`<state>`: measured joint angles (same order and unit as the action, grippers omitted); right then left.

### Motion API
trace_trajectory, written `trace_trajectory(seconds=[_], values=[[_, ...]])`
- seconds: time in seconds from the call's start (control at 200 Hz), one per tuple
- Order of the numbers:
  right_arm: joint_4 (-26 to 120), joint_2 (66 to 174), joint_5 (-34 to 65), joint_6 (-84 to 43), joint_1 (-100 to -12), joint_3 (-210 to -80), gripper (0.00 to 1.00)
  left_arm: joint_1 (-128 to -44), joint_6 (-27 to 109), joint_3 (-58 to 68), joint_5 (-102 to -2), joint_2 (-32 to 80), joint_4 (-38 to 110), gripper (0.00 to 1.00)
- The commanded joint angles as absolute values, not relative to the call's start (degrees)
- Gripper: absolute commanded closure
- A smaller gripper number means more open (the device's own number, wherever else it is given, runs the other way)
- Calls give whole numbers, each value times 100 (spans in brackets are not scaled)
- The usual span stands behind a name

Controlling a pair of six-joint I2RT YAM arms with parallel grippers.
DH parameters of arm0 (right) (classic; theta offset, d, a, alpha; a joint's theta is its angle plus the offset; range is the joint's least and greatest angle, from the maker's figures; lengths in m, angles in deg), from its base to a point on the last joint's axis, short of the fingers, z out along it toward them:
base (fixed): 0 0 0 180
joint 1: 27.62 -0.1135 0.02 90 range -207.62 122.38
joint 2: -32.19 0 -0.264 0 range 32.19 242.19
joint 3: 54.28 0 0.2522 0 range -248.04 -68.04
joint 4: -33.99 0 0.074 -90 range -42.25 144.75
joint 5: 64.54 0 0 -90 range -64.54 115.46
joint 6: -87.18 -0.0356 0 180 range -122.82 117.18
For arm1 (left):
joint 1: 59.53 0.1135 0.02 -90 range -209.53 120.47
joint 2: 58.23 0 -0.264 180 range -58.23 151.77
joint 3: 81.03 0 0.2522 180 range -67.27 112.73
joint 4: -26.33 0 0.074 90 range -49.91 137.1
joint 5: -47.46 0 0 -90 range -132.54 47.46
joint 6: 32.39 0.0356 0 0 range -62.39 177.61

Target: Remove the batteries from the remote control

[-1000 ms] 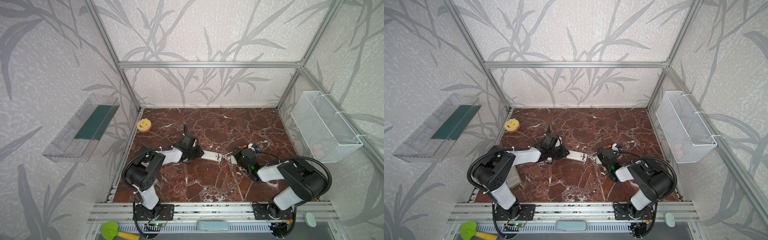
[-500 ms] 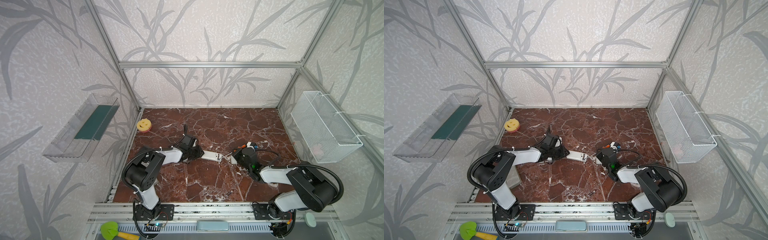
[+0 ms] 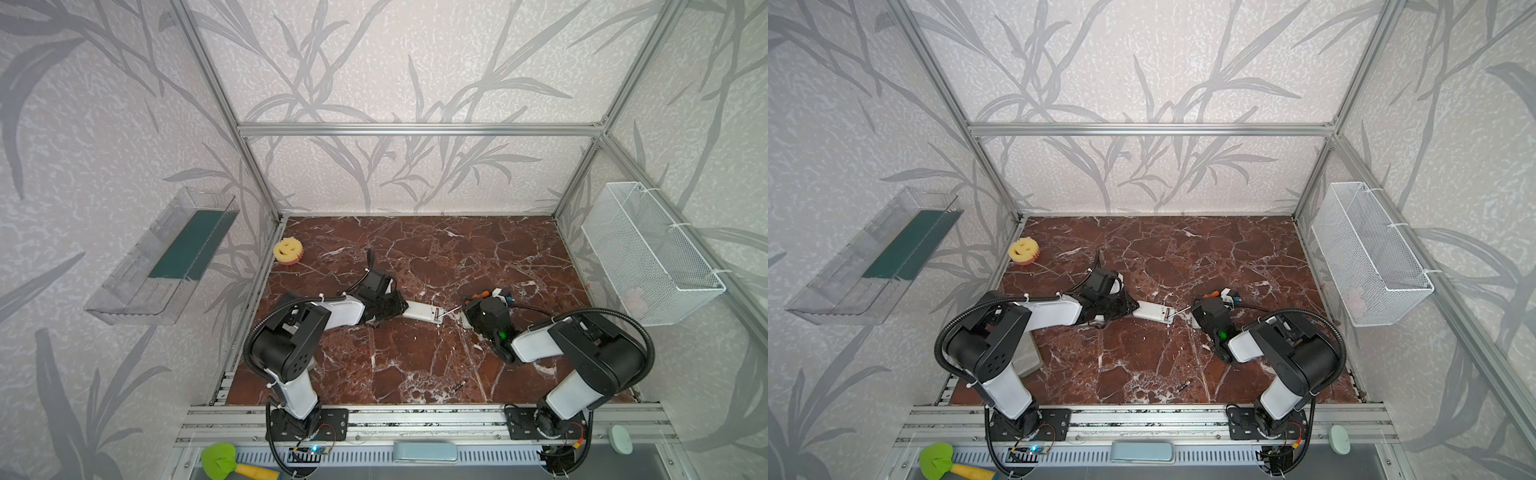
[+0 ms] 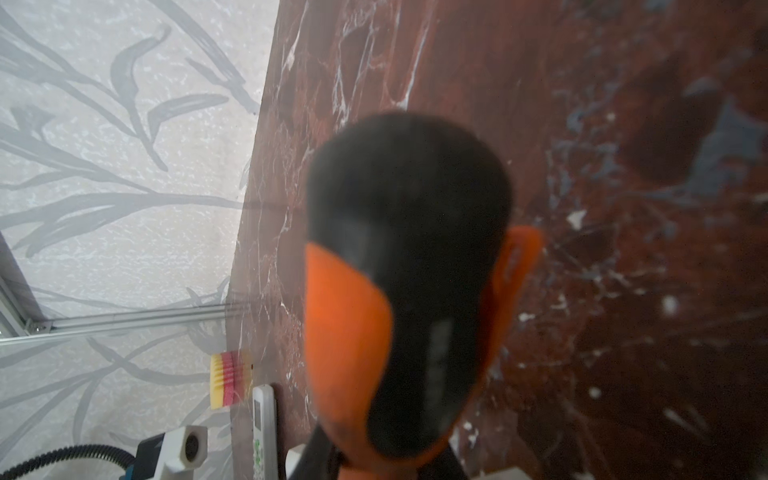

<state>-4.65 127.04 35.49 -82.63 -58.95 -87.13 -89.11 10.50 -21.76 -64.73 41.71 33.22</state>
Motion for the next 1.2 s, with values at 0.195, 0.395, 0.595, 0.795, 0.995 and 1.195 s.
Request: trace_trajectory(seconds=[0.195,0.395,0.595,0.795,0.995,1.195], values=[[-1099,13220,3487,-8676,-5944,-8667,100,-9136,962,-2578,-6565,4533,4273,77],[-887,12790,3644,-8483,-5934,-8574,100,-9128,1014,-2539,-6530,4534,4324,77],[-401,12341,3698,-8116,-5928,-8617,100,-9133,1059,-2534,-6521,4531,4370,77],[38,11912,3809,-7811,-5930,-8654,100,-9133,1076,-2517,-6504,4519,4383,78],[420,11540,3902,-7465,-5928,-8709,100,-9130,1085,-2500,-6488,4521,4405,78],[1182,11058,3912,-6661,-6015,-9090,100,-9134,1094,-2494,-6477,4528,4423,78]])
